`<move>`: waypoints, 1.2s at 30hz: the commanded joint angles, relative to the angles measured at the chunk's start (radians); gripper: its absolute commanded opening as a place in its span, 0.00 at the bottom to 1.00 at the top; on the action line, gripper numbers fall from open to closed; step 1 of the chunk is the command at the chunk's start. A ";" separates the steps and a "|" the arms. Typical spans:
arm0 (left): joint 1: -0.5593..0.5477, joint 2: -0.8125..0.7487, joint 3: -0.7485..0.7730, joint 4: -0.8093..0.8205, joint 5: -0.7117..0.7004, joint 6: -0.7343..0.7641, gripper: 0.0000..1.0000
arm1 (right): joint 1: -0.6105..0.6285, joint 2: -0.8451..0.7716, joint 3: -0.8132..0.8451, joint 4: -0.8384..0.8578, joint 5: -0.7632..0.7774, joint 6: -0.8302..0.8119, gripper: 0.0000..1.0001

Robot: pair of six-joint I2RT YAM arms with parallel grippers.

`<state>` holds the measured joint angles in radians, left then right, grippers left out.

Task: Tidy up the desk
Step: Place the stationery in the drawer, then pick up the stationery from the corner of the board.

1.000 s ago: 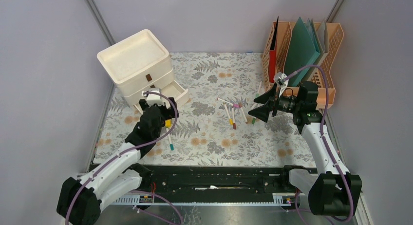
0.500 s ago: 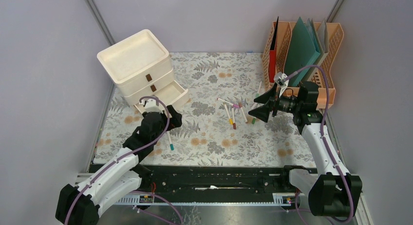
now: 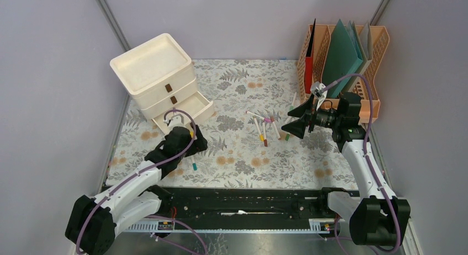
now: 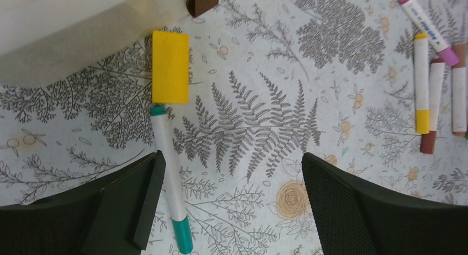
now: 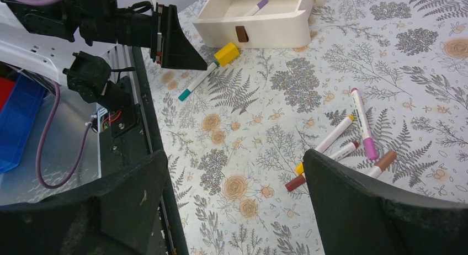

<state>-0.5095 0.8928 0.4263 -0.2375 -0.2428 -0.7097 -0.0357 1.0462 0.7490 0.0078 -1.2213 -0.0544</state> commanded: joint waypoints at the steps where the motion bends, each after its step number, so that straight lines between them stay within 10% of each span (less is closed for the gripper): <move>1: 0.003 0.021 0.058 -0.064 0.011 -0.045 0.99 | -0.009 -0.022 0.032 0.012 -0.020 -0.001 1.00; 6: 0.003 0.066 0.097 -0.213 -0.090 -0.167 0.98 | -0.009 -0.021 0.032 0.012 -0.021 -0.001 1.00; 15: 0.000 0.267 0.131 -0.242 -0.148 -0.217 0.49 | -0.012 -0.021 0.032 0.012 -0.020 0.000 1.00; 36: -0.040 0.392 0.122 -0.178 -0.119 -0.152 0.17 | -0.013 -0.023 0.033 0.012 -0.023 0.000 1.00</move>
<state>-0.5270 1.2636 0.5476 -0.4156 -0.4114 -0.8742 -0.0422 1.0435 0.7490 0.0078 -1.2217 -0.0544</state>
